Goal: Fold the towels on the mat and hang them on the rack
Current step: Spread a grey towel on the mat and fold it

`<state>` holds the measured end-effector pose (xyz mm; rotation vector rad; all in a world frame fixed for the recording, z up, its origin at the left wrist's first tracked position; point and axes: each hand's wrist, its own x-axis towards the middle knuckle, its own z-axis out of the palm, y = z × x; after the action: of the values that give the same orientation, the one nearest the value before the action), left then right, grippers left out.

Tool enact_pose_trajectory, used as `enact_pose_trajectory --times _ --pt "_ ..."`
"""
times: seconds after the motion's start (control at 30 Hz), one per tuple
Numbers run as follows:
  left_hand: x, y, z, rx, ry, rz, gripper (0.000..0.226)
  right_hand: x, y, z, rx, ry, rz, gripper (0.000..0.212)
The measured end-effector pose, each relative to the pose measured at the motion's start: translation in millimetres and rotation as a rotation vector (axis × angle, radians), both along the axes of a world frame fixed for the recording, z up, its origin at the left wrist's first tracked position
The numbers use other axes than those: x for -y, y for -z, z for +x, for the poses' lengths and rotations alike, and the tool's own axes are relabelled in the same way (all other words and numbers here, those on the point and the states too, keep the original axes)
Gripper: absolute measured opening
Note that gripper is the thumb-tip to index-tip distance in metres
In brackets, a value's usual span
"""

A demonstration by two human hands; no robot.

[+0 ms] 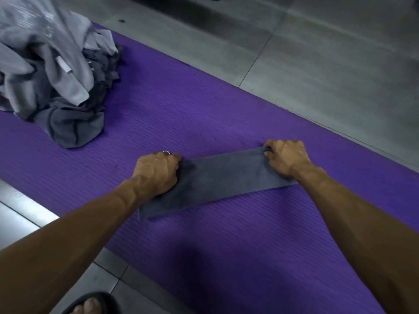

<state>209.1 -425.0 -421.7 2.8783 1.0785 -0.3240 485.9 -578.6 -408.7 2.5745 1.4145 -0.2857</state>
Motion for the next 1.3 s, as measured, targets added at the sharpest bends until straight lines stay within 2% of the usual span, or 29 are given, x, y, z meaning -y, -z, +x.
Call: enact_pose_trajectory --times 0.1,0.17,0.23,0.3,0.37,0.43,0.47,0.53,0.6,0.73,0.83,0.9,0.97,1.07,1.13,1.2,1.3 --pt "7 5 3 0.170 0.086 0.134 0.039 -3 -1 -1 0.006 -0.007 -0.030 0.026" --pt "18 11 8 0.306 0.234 0.058 0.049 -5 -1 -4 0.011 0.045 -0.043 0.026" --pt "33 22 12 0.222 0.371 -0.050 0.062 -6 -1 -15 0.104 0.082 0.015 0.029" --pt "42 34 10 0.116 0.369 -0.074 0.071 -9 6 -46 0.221 -0.020 0.213 0.033" --pt "43 42 7 0.103 0.330 -0.035 0.075 -11 24 -93 0.104 -0.191 0.401 0.041" --pt "40 45 7 0.100 0.304 -0.014 0.083 -6 39 -124 -0.096 -0.272 0.384 0.052" --pt "39 44 8 0.112 0.289 -0.013 0.087 -1 44 -123 -0.134 -0.293 0.324 0.056" --pt "38 45 8 0.126 0.256 -0.013 0.093 13 50 -87 -0.080 -0.342 0.196 0.061" --pt "38 45 8 0.124 0.247 -0.015 0.095 35 47 -36 -0.019 -0.323 0.083 0.067" --pt "40 44 10 0.110 0.238 0.005 0.095 68 38 41 0.042 -0.039 -0.047 0.075" --pt "39 46 9 0.121 0.238 0.002 0.096 60 31 11 0.135 0.007 0.092 0.069" --pt "39 47 9 0.142 0.246 -0.004 0.095 60 37 -27 0.044 -0.119 0.216 0.064" --pt "38 48 8 0.158 0.252 -0.016 0.095 68 46 -45 -0.029 -0.174 0.164 0.065" --pt "32 46 3 0.166 0.317 -0.044 0.091 73 45 -39 0.059 0.123 0.081 0.074" --pt "24 40 -12 0.162 0.401 -0.046 0.086 63 34 -45 0.093 0.213 -0.010 0.071" --pt "14 38 -38 0.174 0.511 -0.046 0.087 44 23 -68 0.078 0.169 0.045 0.064" --pt "-4 43 -82 0.243 0.667 -0.068 0.082 20 10 -126 -0.066 -0.040 0.167 0.064"
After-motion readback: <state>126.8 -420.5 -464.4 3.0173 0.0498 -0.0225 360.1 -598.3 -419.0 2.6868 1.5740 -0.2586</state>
